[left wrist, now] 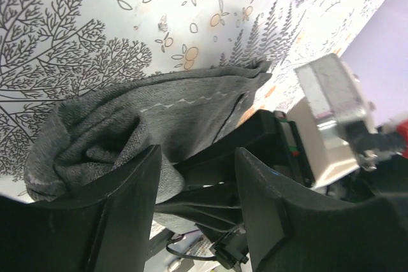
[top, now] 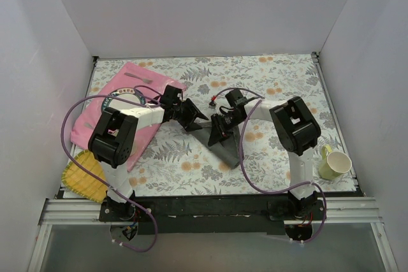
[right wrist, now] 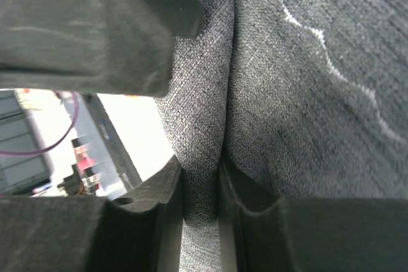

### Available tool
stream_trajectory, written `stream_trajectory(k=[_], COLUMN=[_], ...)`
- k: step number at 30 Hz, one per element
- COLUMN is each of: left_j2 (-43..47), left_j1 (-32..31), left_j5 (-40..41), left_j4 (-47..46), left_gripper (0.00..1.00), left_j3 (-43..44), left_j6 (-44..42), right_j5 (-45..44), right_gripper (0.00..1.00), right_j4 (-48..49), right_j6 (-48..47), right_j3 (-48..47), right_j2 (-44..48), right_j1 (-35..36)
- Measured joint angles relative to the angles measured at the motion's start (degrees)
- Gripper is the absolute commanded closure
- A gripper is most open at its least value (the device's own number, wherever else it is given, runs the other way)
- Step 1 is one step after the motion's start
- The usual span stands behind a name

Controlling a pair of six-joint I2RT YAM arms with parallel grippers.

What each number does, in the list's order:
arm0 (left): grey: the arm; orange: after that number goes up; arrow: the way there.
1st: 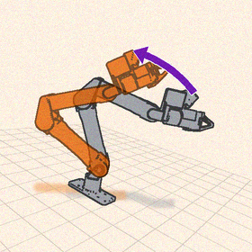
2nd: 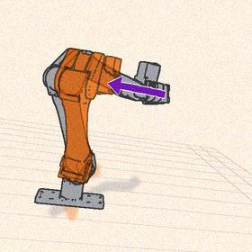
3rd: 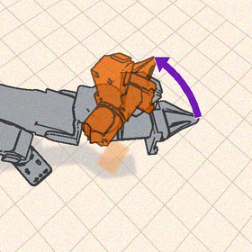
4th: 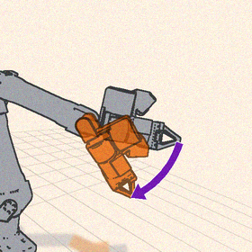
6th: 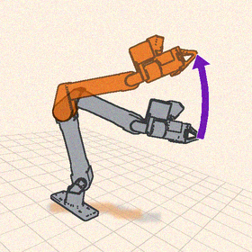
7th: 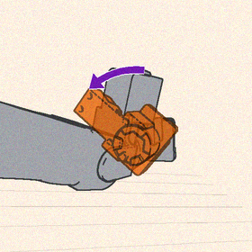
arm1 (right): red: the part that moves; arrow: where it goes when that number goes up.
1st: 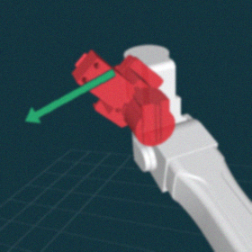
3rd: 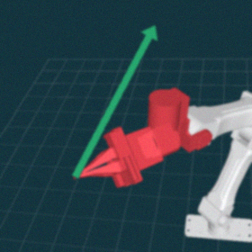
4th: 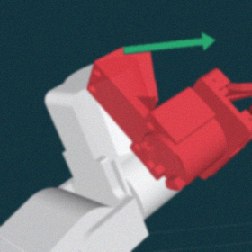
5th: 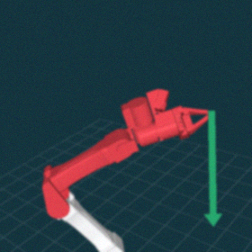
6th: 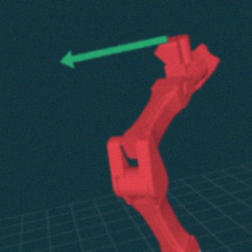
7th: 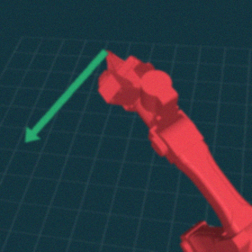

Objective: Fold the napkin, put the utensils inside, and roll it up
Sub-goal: Roll the napkin with the utensil

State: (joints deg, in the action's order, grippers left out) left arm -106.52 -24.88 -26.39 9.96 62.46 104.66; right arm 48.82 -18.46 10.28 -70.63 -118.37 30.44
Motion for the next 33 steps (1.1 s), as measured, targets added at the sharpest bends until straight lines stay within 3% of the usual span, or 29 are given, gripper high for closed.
stream_trajectory(k=[9, 19, 26, 29, 33], left_j2=[-2.2, -4.1, -4.8, -5.4, -5.9], left_j1=[-0.1, -0.2, -0.5, -0.4, -0.4], left_j5=[0.0, -0.5, -1.4, -1.3, -1.4], left_j4=[-0.2, 0.8, 2.1, 3.0, 3.7], left_gripper=[0.51, 0.51, 0.51, 0.51, 0.51], left_j3=[0.0, 2.4, 3.4, 4.1, 5.1], left_j6=[-2.1, -3.3, -3.5, -3.7, -3.9], right_j5=[-14.7, -27.8, -29.7, -32.9, -36.9], right_gripper=[0.45, 0.47, 0.47, 0.42, 0.23], right_j4=[-11.4, -15.3, -13.2, -14.3, -18.8], right_j6=[-4.5, -6.3, -6.0, -6.3, -7.6], right_j3=[-2.3, 8.2, 15.5, 15.3, 11.1], right_j2=[6.1, 19.4, 23.0, 24.3, 24.3], right_j1=[3.5, 4.5, 4.9, 5.9, 7.1])
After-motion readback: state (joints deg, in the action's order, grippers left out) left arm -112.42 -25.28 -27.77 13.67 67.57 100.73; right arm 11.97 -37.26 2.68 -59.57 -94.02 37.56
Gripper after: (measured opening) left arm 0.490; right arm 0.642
